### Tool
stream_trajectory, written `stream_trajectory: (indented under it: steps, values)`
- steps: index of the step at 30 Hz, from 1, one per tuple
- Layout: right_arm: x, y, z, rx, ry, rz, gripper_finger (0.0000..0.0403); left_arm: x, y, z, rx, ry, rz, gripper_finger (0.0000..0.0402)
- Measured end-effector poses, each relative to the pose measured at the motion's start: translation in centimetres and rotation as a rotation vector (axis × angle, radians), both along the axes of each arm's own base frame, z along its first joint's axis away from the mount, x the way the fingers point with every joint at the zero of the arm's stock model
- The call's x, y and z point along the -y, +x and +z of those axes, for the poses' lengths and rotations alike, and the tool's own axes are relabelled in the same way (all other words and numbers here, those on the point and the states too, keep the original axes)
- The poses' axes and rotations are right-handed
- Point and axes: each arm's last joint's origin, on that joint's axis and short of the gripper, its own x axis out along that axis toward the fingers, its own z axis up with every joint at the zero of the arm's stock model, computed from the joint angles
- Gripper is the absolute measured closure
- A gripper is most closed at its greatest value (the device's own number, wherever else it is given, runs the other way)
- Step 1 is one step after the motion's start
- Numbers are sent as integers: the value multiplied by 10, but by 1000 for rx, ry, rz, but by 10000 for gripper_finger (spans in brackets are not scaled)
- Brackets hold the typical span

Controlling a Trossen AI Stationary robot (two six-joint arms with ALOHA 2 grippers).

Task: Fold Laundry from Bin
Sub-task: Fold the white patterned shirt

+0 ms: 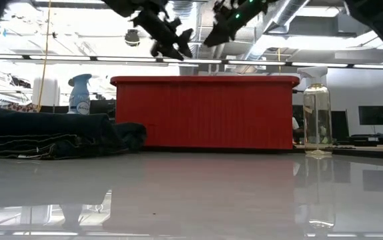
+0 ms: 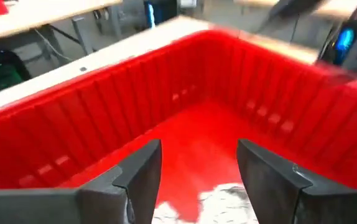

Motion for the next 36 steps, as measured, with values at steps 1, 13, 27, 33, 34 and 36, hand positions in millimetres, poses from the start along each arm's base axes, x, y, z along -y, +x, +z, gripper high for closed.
stream_trajectory:
  steps: [1,13,27,33,34,36]
  values:
    - [-2,-5,5,9,-9,-5,154,-12,7,-1,-55,-6,-24,203]
    - [3,-36,18,3,-3,-69,154,-101,27,-80,-199,-274,-397,203]
    - [10,-40,14,-4,24,-95,154,-82,49,-120,-346,-218,-661,203]
    - [8,-38,12,-16,38,-88,154,-80,59,-148,-413,-283,-647,203]
    - [8,-38,12,-15,37,-86,154,-81,59,-154,-427,-299,-636,203]
    - [8,-38,12,-14,37,-86,154,-82,59,-163,-461,-319,-625,203]
